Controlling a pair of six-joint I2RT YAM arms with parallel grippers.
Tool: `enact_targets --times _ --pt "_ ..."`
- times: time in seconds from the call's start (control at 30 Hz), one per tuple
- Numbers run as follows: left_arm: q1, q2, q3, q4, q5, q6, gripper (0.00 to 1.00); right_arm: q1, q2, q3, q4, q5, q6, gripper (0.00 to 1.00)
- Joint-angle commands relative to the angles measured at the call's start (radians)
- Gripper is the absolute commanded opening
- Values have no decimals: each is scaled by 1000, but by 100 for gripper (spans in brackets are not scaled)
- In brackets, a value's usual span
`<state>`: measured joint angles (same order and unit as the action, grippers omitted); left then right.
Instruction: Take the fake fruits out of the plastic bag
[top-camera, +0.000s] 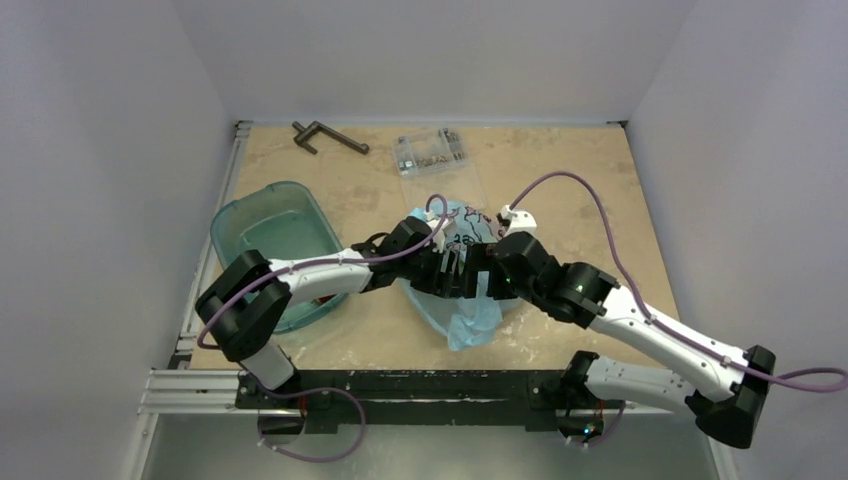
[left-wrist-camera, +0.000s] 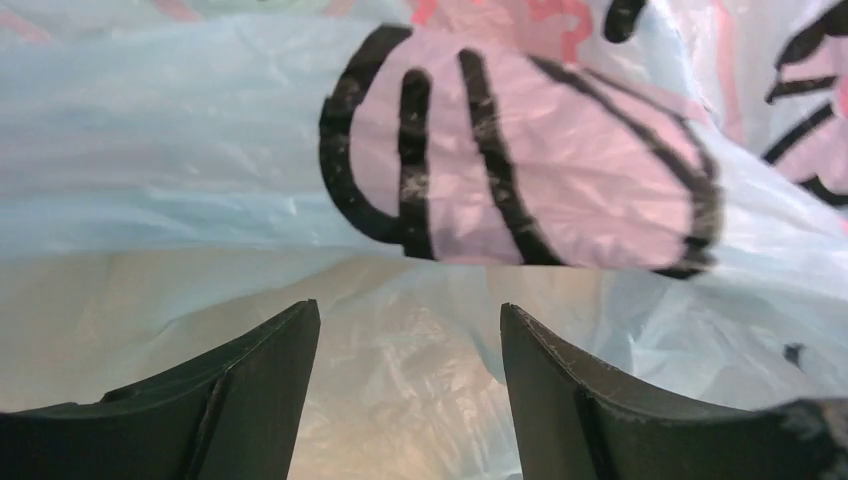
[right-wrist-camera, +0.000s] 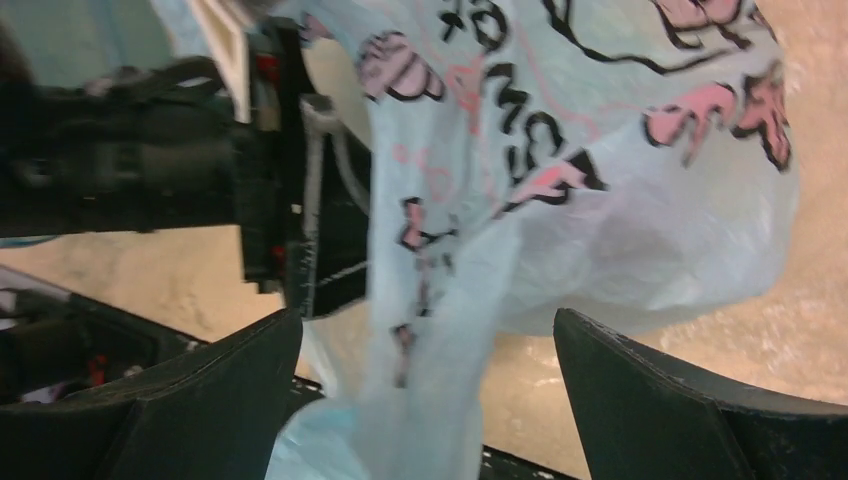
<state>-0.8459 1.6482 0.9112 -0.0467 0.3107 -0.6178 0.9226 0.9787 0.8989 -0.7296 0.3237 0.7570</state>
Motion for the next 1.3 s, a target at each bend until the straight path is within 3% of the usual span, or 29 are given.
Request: enact_targets --times 0.0,0.17,0.37,0.5,0.6,0.87,0.93,1.07,1.27 --pt "-4 -91 -2 4 -23 -7 67 0 -36 66 84 -88 -108 99" --pt "-3 -149 15 -70 -81 -8 67 0 3 101 91 7 -71 99" --pt "-2 -166 19 -120 -144 -9 68 -2 229 186 -43 285 76 99" --pt "-2 -151 -6 -99 -148 -29 68 -13 307 87 17 293 90 99" --pt "-2 -146 -28 -84 -147 -35 67 -13 334 23 -33 370 168 99" --pt "-1 -178 -59 -77 -165 -30 68 -64 186 -246 130 295 301 99" --pt "-1 -180 -54 -81 -161 -24 68 -68 140 -288 193 294 277 92" --pt "-1 -196 -48 -87 -154 -27 67 -68 12 -363 444 186 51 56" --pt "-1 -236 -34 -83 -131 -27 68 -69 -105 -451 861 -25 -324 11"
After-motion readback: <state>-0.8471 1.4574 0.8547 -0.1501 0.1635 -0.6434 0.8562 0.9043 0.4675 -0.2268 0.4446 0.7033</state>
